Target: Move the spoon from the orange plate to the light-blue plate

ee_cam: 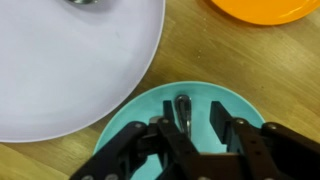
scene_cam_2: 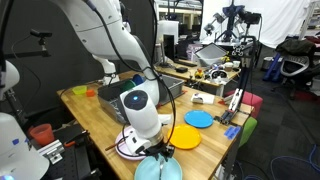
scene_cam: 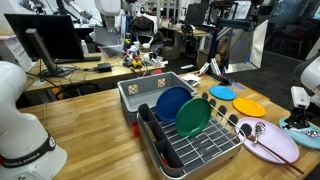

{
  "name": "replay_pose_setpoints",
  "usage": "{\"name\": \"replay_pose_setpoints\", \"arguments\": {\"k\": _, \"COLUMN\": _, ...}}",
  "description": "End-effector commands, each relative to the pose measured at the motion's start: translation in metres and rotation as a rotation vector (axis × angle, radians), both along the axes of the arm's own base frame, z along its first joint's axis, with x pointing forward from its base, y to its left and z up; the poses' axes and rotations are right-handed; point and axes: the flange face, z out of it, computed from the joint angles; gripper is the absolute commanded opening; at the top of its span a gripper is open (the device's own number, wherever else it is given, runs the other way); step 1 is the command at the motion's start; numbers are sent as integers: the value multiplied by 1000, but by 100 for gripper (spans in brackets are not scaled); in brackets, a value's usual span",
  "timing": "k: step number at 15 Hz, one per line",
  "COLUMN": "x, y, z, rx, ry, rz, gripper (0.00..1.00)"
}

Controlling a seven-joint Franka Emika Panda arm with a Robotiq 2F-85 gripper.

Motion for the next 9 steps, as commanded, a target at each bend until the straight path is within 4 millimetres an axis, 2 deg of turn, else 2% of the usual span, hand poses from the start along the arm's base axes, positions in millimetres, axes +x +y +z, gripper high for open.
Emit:
{"name": "replay_pose_setpoints", "arguments": {"k": 1, "x": 1, "y": -3, "z": 1, "rx": -23, "ry": -4, "rz": 13, "gripper": 75}}
{"name": "replay_pose_setpoints", "arguments": {"k": 5, "x": 6, "y": -2, "z": 12, "rx": -48, "ry": -23, "rz": 34, "gripper": 100}}
{"name": "replay_pose_setpoints", "arguments": {"k": 9, "x": 18, "y": 15, "z": 40, "rx": -75, "ry": -75, "rz": 144, "gripper": 100}}
